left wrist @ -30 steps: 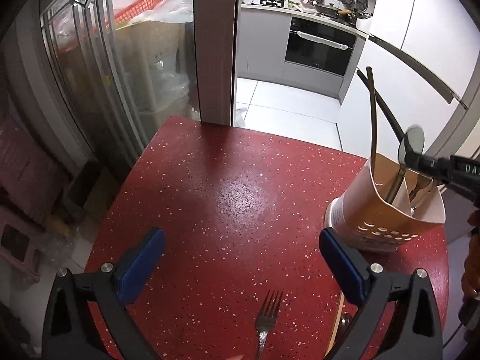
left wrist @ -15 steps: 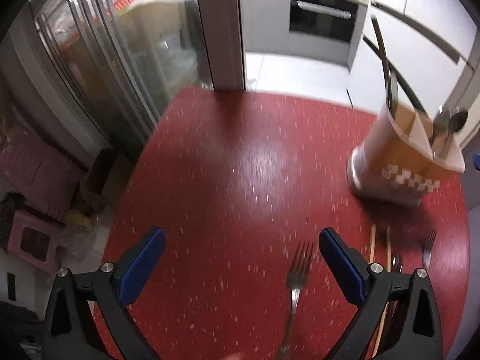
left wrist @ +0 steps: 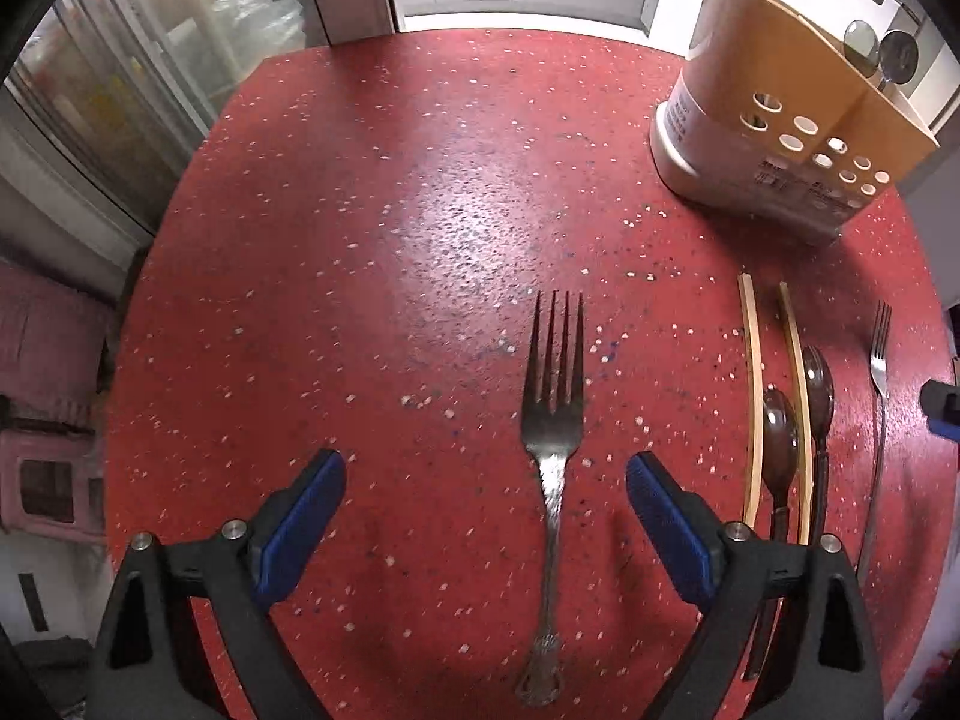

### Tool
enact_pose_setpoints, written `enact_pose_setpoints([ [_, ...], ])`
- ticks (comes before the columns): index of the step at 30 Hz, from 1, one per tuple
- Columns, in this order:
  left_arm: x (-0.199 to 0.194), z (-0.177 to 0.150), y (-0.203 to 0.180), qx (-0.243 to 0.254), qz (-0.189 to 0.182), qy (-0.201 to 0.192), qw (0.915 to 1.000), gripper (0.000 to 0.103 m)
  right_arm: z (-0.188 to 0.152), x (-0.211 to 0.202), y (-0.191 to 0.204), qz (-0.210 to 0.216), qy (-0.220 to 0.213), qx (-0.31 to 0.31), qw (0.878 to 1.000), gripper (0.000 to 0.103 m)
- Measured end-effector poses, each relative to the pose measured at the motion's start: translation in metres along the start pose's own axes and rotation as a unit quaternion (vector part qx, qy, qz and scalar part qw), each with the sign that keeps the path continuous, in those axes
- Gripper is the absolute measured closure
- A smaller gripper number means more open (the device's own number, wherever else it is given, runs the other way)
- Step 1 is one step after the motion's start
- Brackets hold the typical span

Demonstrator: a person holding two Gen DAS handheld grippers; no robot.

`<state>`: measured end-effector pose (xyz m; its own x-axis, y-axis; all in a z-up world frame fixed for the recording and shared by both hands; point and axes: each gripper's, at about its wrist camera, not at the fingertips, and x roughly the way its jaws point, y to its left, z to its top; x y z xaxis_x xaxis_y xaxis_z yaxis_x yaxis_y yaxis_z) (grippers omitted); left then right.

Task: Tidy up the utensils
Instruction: 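Lower both tools toward the forks lying on the counter, then grasp the ornate silver fork with the left tool while the right tool grasps a dark fork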

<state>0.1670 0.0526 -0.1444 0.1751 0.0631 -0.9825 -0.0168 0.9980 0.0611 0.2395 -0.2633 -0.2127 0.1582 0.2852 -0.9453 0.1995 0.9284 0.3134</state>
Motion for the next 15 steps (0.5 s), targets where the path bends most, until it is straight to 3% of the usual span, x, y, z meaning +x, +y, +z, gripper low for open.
enact_pose_setpoints([
  [8,0.019,0.019,0.000,-0.003,-0.005,0.005,1.0000,0.000,0.015,0.022,-0.002,-0.041,-0.004,-0.009,0.999,0.025],
  [15,0.034,0.018,-0.003,-0.004,-0.003,0.025,0.9997,0.002,0.009,0.032,0.004,-0.089,0.015,-0.014,0.996,0.042],
])
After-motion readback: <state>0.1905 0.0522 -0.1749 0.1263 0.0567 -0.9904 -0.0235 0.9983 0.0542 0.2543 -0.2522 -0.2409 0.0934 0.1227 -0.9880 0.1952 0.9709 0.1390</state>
